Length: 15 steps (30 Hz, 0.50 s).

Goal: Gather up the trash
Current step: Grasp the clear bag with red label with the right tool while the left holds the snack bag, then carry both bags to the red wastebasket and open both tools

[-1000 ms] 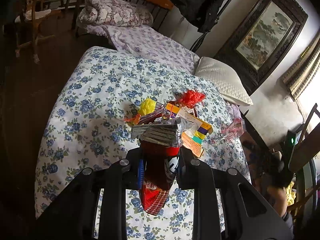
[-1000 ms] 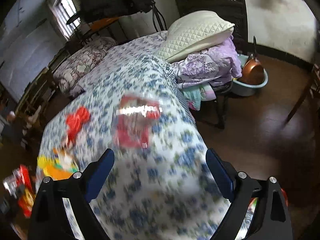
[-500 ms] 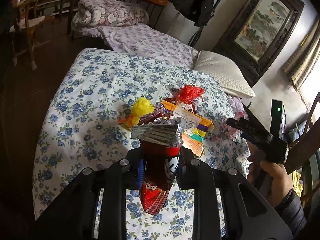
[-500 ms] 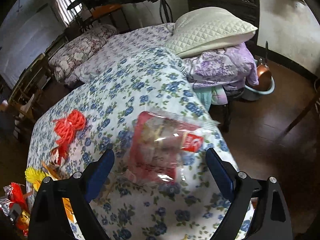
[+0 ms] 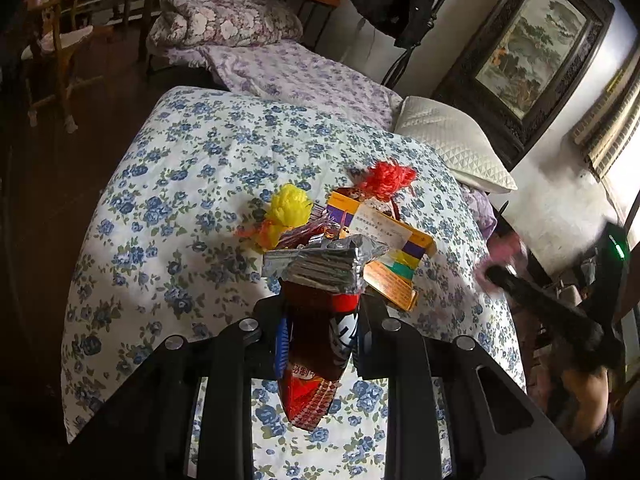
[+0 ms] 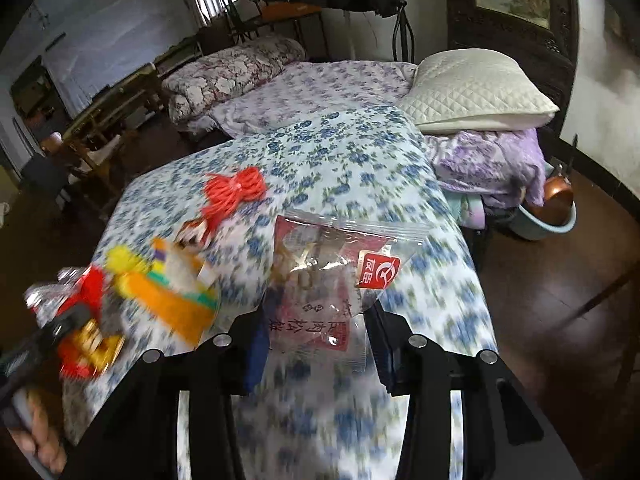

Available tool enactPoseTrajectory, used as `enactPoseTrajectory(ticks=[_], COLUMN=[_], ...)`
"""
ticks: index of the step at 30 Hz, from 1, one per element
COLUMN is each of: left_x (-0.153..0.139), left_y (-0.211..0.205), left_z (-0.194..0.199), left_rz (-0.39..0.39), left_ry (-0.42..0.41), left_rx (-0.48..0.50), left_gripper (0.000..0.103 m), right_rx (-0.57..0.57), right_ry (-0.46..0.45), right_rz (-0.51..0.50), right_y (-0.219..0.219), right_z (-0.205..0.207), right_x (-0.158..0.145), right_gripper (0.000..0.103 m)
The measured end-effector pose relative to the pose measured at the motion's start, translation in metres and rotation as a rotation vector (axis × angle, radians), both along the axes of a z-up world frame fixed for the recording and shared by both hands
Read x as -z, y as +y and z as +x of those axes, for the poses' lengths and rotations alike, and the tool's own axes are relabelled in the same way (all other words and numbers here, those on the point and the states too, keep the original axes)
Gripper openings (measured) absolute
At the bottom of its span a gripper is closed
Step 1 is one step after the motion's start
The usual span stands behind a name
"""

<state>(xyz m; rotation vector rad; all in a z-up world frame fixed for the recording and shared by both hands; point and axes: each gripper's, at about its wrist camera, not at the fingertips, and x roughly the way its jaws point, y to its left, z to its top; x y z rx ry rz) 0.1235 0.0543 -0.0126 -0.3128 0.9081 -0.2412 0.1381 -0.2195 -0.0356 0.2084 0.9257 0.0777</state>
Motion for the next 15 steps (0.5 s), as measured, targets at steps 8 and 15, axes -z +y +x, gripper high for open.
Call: enactPoseTrajectory(ticks=[8, 15], left_x=[0.002, -0.001], left_y=[0.001, -0.031], left_z=[-0.008, -0.028], left_rz=[-0.067, -0.074], left_ry=[0.005, 0.003], left_rx=[0.011, 0.048], left_gripper=[0.025, 0.025], right_rx=[0.105, 0.226], right_ry=[-0.038, -0.060], right_rz=[0.107, 0.178], right_y=[-0.063, -0.124], right_z=[-0.086, -0.149], right_x=[-0.016, -0.007], right_gripper=[0.044, 0.044])
